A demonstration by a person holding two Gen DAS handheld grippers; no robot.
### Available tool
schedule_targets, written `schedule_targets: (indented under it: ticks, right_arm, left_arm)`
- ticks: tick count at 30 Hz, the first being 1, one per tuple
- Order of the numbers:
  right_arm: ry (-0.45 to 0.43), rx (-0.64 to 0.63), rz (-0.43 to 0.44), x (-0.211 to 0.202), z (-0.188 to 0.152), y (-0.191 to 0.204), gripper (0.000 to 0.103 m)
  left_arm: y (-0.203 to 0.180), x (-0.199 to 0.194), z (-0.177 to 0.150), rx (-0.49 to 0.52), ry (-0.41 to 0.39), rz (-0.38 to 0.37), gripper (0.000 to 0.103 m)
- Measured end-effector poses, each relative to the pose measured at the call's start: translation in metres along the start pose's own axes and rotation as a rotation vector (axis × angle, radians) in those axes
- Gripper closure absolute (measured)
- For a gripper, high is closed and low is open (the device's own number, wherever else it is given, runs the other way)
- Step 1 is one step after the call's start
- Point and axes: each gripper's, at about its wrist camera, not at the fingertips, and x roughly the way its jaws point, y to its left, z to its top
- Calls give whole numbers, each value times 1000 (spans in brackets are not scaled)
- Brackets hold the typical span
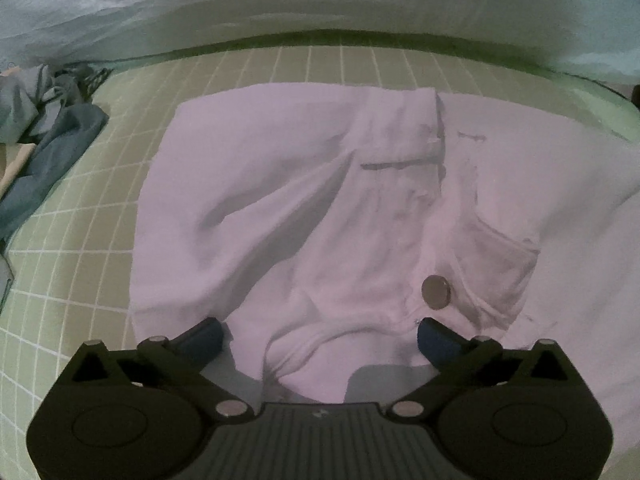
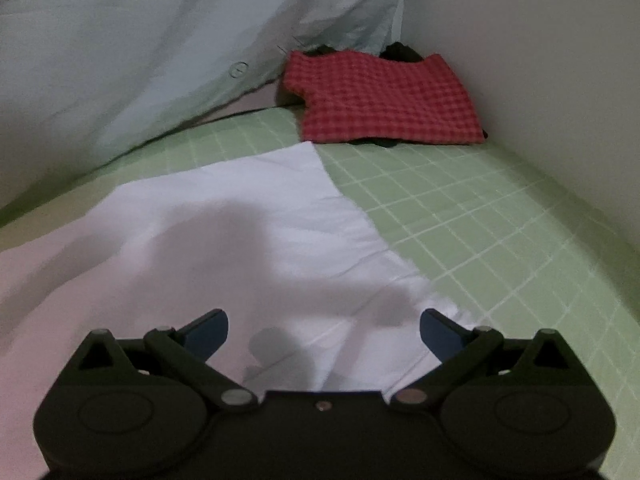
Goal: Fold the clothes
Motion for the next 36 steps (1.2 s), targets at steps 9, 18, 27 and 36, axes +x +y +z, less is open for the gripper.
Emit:
schedule_targets:
  ticks: [9,18,27,36]
  right_arm:
    - [32,-6,47,45,20,-31,0]
    - [50,-56,117,54,16,-37,0]
    - [95,-72,179,42,26,-27,84]
    - [14,-167,164,-19,49,13,89]
  left_arm:
    - [-3,6,5,-10,31,24,0]
    - [-10,4,6,-20,44,38,0]
    - [-9,4,3,-36,19,32,0]
    - [8,-24,7,-130,-58,-29,0]
